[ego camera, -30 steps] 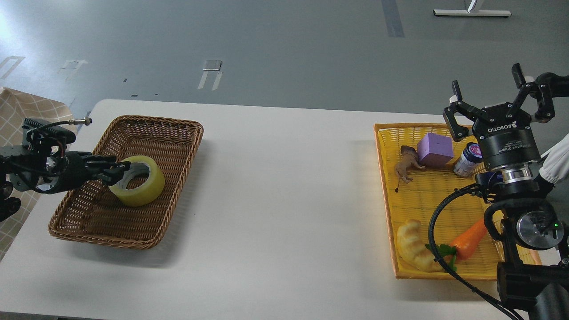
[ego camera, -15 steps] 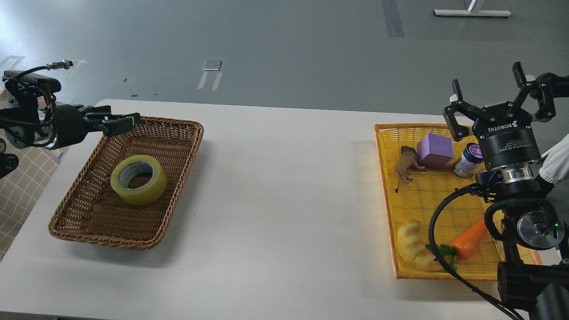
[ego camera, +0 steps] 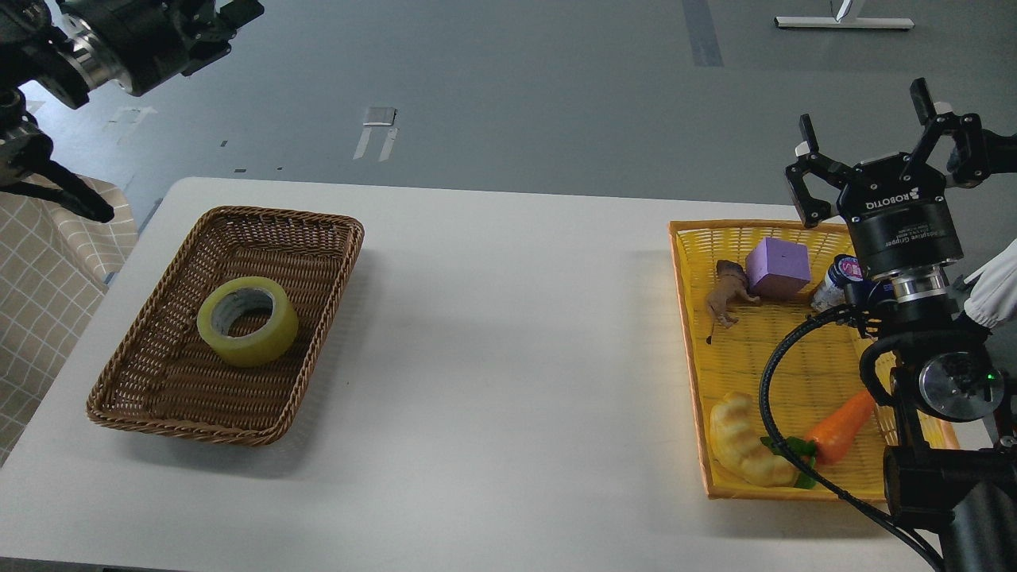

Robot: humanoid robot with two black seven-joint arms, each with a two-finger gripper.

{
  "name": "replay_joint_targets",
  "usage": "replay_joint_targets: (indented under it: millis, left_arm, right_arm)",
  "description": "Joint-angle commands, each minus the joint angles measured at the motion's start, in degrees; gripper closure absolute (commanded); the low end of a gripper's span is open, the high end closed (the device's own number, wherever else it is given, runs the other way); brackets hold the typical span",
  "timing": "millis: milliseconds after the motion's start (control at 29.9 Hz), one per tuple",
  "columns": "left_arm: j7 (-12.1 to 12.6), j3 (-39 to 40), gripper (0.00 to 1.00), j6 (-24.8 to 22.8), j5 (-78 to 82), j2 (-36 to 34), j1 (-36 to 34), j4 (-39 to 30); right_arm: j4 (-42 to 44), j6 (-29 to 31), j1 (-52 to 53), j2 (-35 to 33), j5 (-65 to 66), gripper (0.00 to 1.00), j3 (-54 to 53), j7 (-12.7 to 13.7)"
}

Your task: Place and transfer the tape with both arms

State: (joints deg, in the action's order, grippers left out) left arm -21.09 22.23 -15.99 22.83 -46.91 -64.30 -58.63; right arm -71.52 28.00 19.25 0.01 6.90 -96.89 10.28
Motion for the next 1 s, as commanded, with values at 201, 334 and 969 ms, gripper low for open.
replay_joint_targets:
  millis: [201,334,969]
  left_arm:
    - [-6.9,14.8,0.02,-7.9,-7.2,13.9,9.3,0.2]
    - [-5.8,21.3,0.02,-10.7,-7.2,20.9,13.8,0.2]
    - [3.4,34.2,0.02,-12.0,-9.4,37.4,22.8,1.2]
  right_arm:
    - [2.0,0.0,6.1,-4.5,0.6,0.0,4.6,0.0]
    - [3.6,0.0,8.3,-5.4,0.6,0.0,4.6,0.0]
    - [10.3,0.0,14.1,-10.2,0.6,0.0,8.6,0.1]
